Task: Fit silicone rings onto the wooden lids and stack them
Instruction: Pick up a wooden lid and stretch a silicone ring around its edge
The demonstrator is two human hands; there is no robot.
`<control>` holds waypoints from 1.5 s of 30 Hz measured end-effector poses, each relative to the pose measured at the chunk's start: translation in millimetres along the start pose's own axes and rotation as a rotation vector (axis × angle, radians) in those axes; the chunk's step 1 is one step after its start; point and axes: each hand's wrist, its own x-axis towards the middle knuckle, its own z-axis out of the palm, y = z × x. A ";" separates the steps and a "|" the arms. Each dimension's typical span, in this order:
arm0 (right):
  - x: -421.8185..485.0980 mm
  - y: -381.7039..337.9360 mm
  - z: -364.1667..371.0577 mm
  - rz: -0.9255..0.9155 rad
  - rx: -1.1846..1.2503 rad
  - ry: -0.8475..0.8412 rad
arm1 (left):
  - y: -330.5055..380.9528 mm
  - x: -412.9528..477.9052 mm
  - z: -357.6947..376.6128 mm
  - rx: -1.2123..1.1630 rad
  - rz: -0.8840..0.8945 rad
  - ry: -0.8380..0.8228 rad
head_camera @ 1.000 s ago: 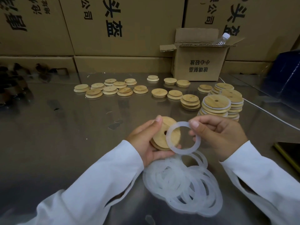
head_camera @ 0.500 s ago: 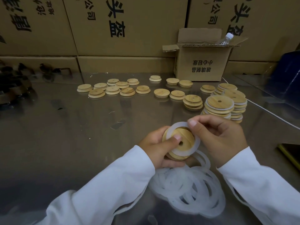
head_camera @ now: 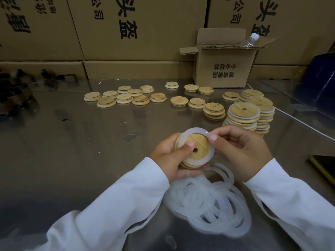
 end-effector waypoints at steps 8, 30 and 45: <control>0.2 1.0 2.1 0.026 -0.016 0.026 | -3.3 0.5 1.0 0.049 -0.005 -0.002; -1.4 1.8 4.5 0.042 0.022 0.022 | -6.4 0.3 2.7 0.101 0.074 0.068; 0.8 1.2 1.8 0.106 0.051 0.019 | -6.9 1.4 2.3 0.102 0.108 0.120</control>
